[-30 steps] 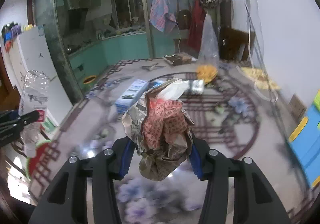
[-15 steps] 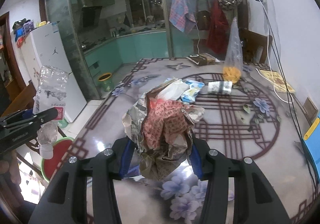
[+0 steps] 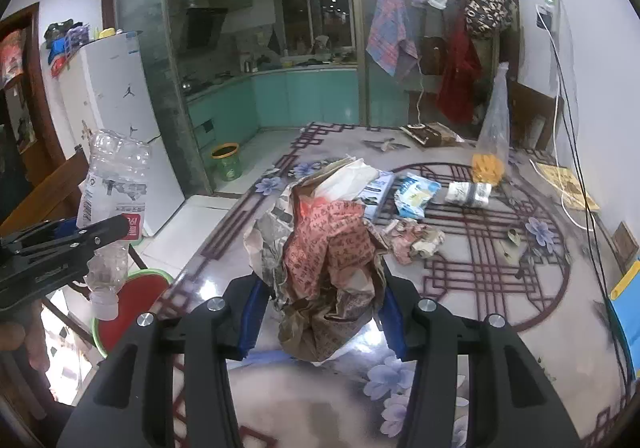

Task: Collect trash
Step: 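Carry the bottle with the left tool while the right tool carries the crumpled paper over the bucket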

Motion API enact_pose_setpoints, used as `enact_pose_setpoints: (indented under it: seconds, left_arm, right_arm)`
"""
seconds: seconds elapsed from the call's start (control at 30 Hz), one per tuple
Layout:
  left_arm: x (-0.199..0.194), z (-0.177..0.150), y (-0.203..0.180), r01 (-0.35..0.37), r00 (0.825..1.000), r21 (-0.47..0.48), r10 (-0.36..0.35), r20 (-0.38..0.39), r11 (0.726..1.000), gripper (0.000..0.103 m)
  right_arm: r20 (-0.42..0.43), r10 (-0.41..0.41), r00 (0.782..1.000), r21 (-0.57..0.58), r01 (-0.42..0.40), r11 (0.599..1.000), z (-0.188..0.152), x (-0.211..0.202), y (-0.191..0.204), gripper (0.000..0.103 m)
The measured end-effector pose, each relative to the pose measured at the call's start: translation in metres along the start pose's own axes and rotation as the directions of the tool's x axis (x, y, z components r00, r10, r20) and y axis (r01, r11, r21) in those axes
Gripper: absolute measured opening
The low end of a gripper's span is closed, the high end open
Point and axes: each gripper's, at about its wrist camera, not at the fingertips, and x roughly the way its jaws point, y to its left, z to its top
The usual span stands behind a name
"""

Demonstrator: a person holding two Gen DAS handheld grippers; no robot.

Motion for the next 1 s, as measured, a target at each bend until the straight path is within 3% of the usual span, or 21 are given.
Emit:
enact_pose_setpoints:
  seconds: [1.0]
  left_arm:
    - [-0.012,-0.018,0.08,-0.09,0.996,-0.147,0.089,-0.02,0.985,0.049]
  right_arm:
    - [-0.08,0.126,0.989,-0.101,-0.133,0.986,-0.013,0.023,0.074,0.048]
